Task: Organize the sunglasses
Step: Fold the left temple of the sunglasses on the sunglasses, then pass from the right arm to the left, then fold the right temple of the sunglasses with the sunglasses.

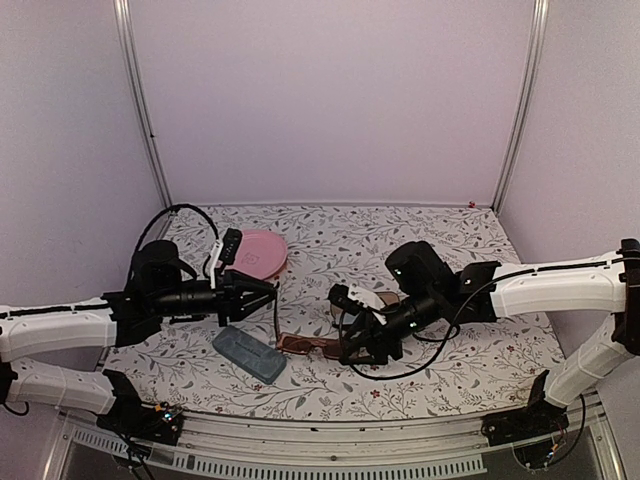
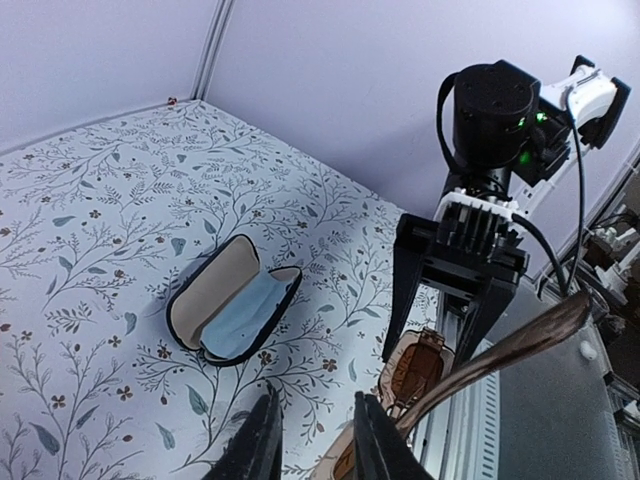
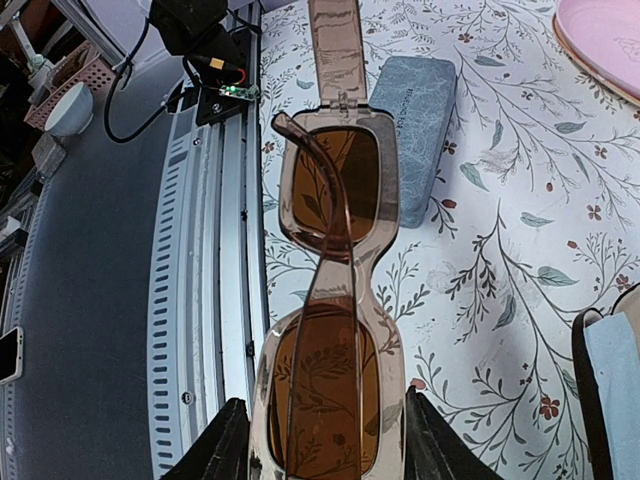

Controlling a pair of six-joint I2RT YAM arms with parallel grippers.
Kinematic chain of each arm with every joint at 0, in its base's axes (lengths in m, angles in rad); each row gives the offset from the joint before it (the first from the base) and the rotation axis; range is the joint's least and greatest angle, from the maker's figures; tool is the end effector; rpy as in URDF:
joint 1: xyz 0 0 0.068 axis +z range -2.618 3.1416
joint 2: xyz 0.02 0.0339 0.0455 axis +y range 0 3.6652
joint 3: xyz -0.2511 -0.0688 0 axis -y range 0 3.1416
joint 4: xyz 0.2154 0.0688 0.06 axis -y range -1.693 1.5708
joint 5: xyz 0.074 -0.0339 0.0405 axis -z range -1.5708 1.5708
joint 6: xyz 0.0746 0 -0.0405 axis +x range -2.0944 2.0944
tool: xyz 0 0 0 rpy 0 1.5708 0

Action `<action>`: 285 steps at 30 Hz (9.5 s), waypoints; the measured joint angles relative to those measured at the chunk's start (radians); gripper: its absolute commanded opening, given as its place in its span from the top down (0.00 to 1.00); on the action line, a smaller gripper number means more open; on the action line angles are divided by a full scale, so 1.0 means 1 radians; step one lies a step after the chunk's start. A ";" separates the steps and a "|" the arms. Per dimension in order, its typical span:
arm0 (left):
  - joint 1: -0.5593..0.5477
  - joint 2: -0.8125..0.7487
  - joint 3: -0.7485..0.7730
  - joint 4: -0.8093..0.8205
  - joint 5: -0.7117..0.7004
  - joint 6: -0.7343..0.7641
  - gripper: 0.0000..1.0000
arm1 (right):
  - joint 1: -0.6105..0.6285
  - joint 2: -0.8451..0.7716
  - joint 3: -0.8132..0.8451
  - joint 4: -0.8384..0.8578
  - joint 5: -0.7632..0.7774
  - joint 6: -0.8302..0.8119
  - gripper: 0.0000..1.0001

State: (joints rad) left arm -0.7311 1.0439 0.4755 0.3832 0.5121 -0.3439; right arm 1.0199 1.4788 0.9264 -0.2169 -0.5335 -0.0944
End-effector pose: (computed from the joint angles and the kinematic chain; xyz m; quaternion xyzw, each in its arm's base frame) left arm 0.1574 -0.1903 0.2396 0.3019 0.6993 -0.4837 0.4310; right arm 0.1305 0.2849 0.2054 -0.5569 0.6995 0.3852 0.2284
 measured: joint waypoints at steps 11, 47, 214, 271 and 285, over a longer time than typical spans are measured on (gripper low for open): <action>-0.053 0.024 0.003 -0.003 -0.032 0.003 0.73 | 0.000 0.000 0.000 0.000 0.000 0.000 0.65; -0.270 0.253 0.164 -0.136 -0.272 0.116 0.68 | 0.000 0.000 -0.002 0.015 0.008 0.031 0.65; -0.263 0.209 0.070 -0.093 0.106 0.323 0.99 | -0.003 -0.129 -0.025 -0.055 -0.043 -0.058 0.29; -0.263 0.181 0.083 -0.159 -0.001 0.378 1.00 | -0.071 -0.057 -0.014 0.087 -0.102 0.163 0.20; -0.263 0.192 0.085 -0.165 -0.005 0.354 1.00 | -0.071 -0.069 0.034 -0.002 -0.061 0.115 0.30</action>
State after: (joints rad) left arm -0.9939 1.2354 0.5602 0.2180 0.5076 0.0101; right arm 0.9493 1.4094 0.9607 -0.2184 -0.5941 0.0204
